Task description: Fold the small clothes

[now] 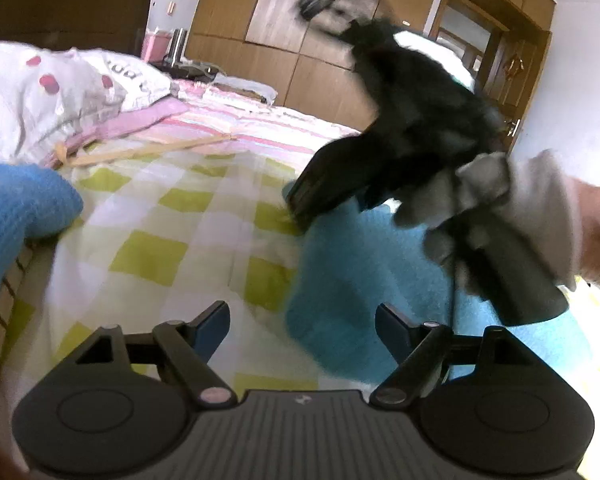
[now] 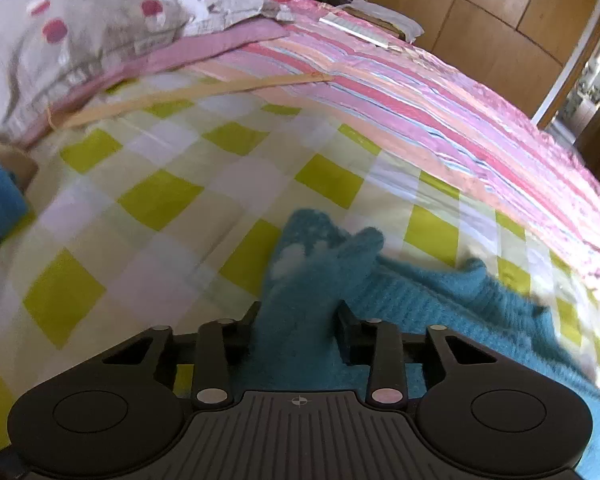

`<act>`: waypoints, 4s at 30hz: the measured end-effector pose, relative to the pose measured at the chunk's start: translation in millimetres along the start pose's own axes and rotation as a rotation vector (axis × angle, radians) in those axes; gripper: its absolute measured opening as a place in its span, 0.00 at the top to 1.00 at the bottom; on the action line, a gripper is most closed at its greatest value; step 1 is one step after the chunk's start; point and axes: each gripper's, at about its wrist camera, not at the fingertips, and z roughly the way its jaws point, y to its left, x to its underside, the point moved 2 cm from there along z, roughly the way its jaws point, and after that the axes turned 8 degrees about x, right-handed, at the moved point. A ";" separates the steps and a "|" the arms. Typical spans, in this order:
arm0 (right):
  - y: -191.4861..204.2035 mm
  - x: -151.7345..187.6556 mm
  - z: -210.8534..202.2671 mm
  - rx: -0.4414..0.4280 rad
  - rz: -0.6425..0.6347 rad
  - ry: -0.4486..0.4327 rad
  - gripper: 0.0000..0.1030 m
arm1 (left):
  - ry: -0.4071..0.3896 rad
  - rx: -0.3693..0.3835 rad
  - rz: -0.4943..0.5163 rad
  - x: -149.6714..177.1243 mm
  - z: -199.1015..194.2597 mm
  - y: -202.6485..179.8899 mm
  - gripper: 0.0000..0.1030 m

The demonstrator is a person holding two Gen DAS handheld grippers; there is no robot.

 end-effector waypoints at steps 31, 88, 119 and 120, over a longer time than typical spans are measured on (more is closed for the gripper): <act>-178.1 46.5 -89.8 -0.263 0.426 -0.156 0.78 | -0.022 0.073 0.133 -25.0 20.8 -118.5 0.65; -333.1 304.5 -110.1 -0.333 0.733 -0.165 0.55 | 0.086 0.191 0.561 46.3 30.1 -305.1 0.55; -351.4 305.3 -57.7 -0.325 0.957 -0.239 0.74 | 0.180 0.099 0.468 38.4 93.7 -275.2 0.54; -353.3 307.6 -59.1 -0.335 0.969 -0.247 0.77 | 0.182 0.098 0.470 38.6 94.2 -276.5 0.54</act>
